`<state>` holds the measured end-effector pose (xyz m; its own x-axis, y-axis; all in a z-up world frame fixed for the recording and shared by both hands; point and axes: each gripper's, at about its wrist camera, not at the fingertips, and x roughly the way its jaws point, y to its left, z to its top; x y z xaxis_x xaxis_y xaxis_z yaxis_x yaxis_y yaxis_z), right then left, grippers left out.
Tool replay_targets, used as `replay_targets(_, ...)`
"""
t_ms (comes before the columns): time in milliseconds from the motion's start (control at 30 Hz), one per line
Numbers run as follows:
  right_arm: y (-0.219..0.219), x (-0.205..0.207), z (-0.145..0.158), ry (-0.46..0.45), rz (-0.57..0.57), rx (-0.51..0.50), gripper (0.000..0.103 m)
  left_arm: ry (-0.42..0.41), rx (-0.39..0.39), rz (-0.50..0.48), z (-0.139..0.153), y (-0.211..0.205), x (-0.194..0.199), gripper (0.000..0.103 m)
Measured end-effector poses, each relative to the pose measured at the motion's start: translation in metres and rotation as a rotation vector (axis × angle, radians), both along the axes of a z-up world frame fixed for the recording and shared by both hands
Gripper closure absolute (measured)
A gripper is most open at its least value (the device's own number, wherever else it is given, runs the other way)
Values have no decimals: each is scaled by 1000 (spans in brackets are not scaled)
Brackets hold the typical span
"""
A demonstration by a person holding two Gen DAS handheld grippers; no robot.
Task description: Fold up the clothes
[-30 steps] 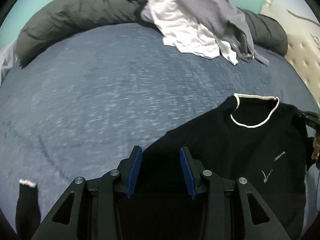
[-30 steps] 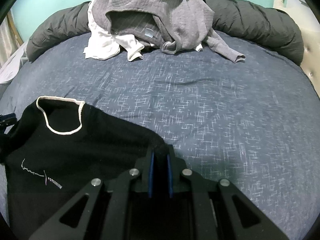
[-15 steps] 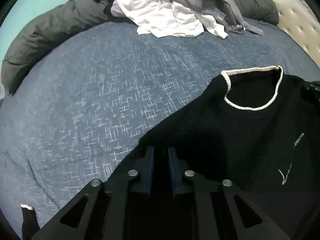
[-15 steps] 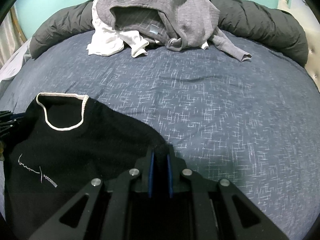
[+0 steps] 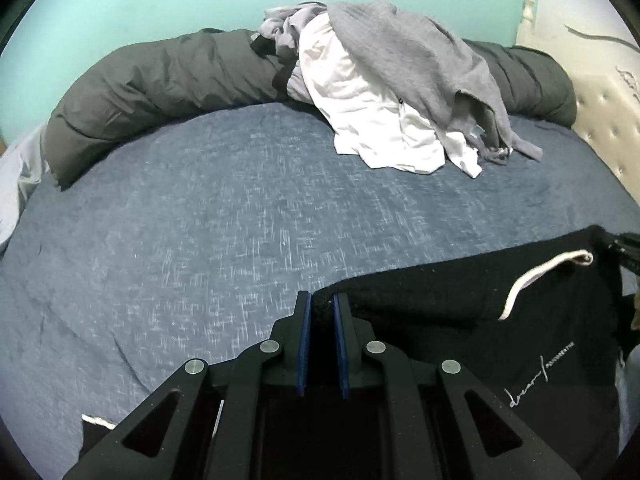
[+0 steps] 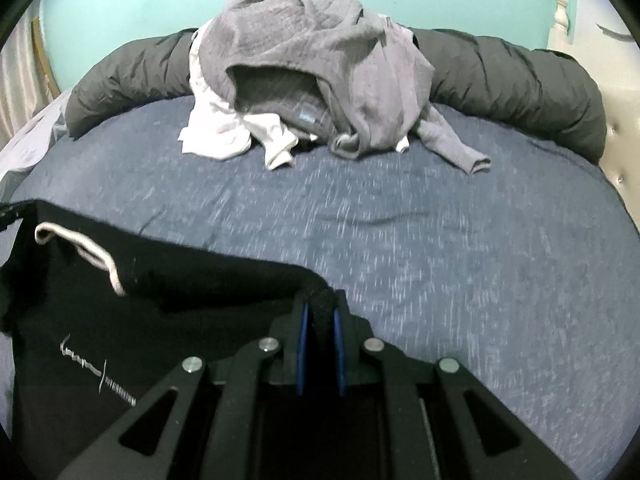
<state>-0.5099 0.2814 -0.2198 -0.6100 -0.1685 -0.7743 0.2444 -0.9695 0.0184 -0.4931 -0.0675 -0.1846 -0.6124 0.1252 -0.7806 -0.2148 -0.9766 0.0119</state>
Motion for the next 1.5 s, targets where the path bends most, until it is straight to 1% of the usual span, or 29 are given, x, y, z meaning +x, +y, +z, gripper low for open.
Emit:
replay_targets(167, -1, -20, 7, 13, -24, -1, 93, -9, -20, 9, -1, 5, -22, 91)
replay_targets(300, 1, -42, 5, 14, -58, 17, 93, -19, -36, 17, -5, 8, -39, 91)
replay_targets(433, -2, -63, -10, -10, -60, 56, 93, -40, -49, 28, -24, 13, -52, 91)
replay_targets(633, -5, -81, -48, -79, -56, 66, 92, -72, -68, 44, -52, 20, -72, 91)
replay_targets(700, -3, -85, -61, -110, -62, 42, 91, -83, -75, 50, -62, 23, -78, 90)
replay_targets(733, -1, -86, -63, -112, -68, 33, 89, -88, -78, 52, -66, 24, -81, 89)
replay_targets(767, 2, -86, -64, -111, -80, 18, 85, -94, -81, 55, -71, 25, -85, 86)
replay_targets(800, 5, -86, -64, -111, -95, 1, 77, -99, -84, 58, -76, 26, -88, 85)
replay_targets(833, 9, -86, -62, -108, -108, -18, 72, -104, -87, 61, -81, 27, -91, 85)
replay_targets(867, 15, -84, -59, -100, -120, -57, 70, -102, -82, 62, -81, 27, -92, 85)
replay_targets(900, 21, -82, -55, -93, -133, -93, 64, -92, -67, 68, -77, 25, -90, 82)
replay_targets(933, 28, -79, -50, -85, -151, -123, 56, -82, -46, 77, -71, 21, -87, 80)
replay_targets(967, 35, -76, -45, -76, -171, -153, 55, -71, -23, 86, -65, 18, -83, 75)
replay_targets(1000, 44, -72, -37, -66, -191, -189, 55, -61, -1, 96, -58, 14, -79, 67)
replay_targets(1033, 55, -67, -28, -56, -211, -228, 54, -50, 21, 105, -52, 11, -75, 64)
replay_targets(1067, 63, -61, -20, -52, -220, -253, 54, -40, 44, 115, -45, 7, -71, 64)
replay_targets(1200, 89, -34, 5, -62, -221, -312, 53, -15, 39, 88, -25, 6, -38, 63)
replay_targets(1300, 107, -5, 17, -81, -212, -330, 52, -7, 60, 62, -14, 4, -4, 61)
replay_targets(1400, 129, 38, 18, -101, -217, -325, 50, -16, 59, 31, -10, 4, 33, 60)
replay_targets(1500, 152, 80, 13, -117, -251, -340, 50, -27, 76, 14, -9, 1, 71, 59)
